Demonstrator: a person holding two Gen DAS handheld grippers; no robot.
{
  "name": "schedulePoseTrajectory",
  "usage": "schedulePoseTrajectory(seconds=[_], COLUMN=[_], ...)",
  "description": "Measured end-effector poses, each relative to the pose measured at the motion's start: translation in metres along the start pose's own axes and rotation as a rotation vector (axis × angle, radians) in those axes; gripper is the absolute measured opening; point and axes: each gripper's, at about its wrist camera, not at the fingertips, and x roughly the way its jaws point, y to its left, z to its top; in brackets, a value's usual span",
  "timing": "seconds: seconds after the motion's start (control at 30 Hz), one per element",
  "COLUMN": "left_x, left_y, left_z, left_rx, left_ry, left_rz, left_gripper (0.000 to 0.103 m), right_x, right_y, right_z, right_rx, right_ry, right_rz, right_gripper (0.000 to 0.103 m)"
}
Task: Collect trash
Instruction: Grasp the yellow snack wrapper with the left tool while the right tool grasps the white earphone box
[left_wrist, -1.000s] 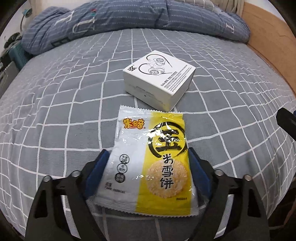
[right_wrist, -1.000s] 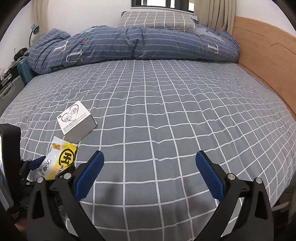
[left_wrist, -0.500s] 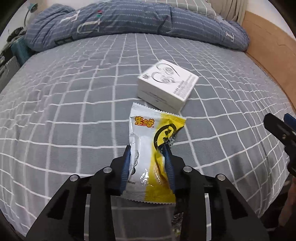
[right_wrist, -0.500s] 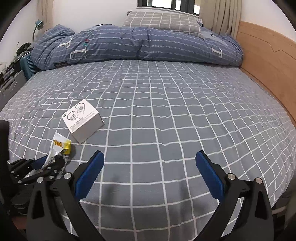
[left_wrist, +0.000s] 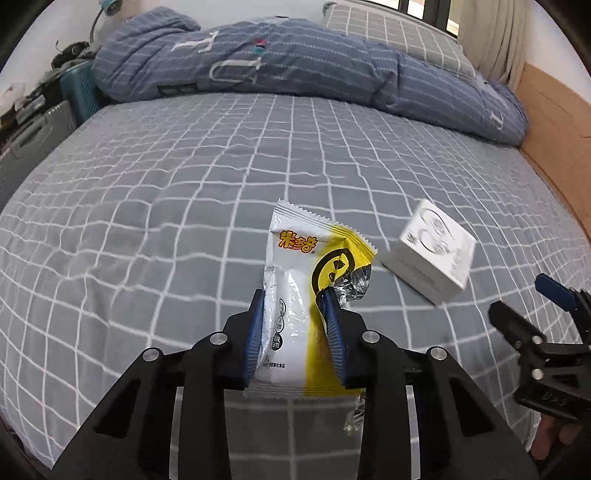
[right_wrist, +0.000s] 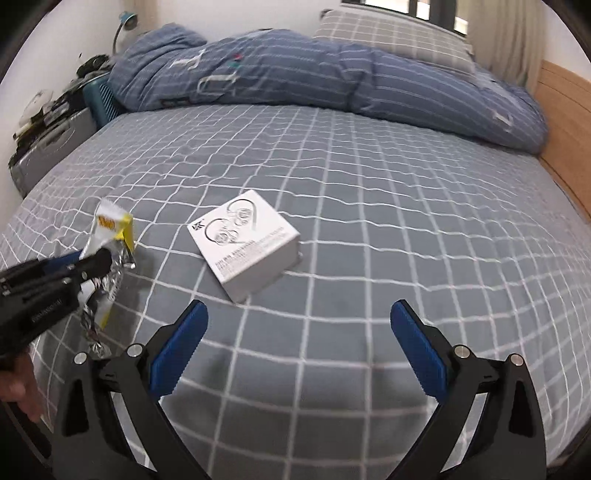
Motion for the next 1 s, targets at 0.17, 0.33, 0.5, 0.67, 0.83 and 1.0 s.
schedulePoseTrajectory(seconds=[0.17, 0.33, 0.5, 0.67, 0.83, 1.0], left_x=[0.011, 0.018, 0.020, 0.022, 0.023, 0.025], left_y=[0.012, 0.024, 0.031, 0.036, 0.037, 0.035], left_z=[0.008, 0.016, 0.018, 0.019, 0.017, 0.015], left_rx=[-0.007, -0.031, -0.044, -0.057, -0.065, -0.057], left_ry=[0.003, 0.000, -0.002, 0.001, 0.002, 0.006], left_rz=[0.009, 0.000, -0.004, -0.016, -0.024, -0.024], left_gripper=[0.031, 0.031, 0.031, 0.031, 0.031, 0.031], right_x=[0.021, 0.038, 0.053, 0.060, 0.072, 0.081], right_y=[0.005, 0.021, 0.020, 0.030, 0.030, 0.029], right_z=[0.013, 0.018, 0.024, 0.029, 0.031, 0.034], right_rx=[0.011, -0.037, 0.026, 0.032, 0.111, 0.176], right_ry=[0.019, 0.035, 0.049, 0.044, 0.062, 0.073], right_rz=[0.045, 0.071, 0.096, 0.099, 0.123, 0.084], right_gripper=[0.095, 0.095, 0.095, 0.095, 0.095, 0.095])
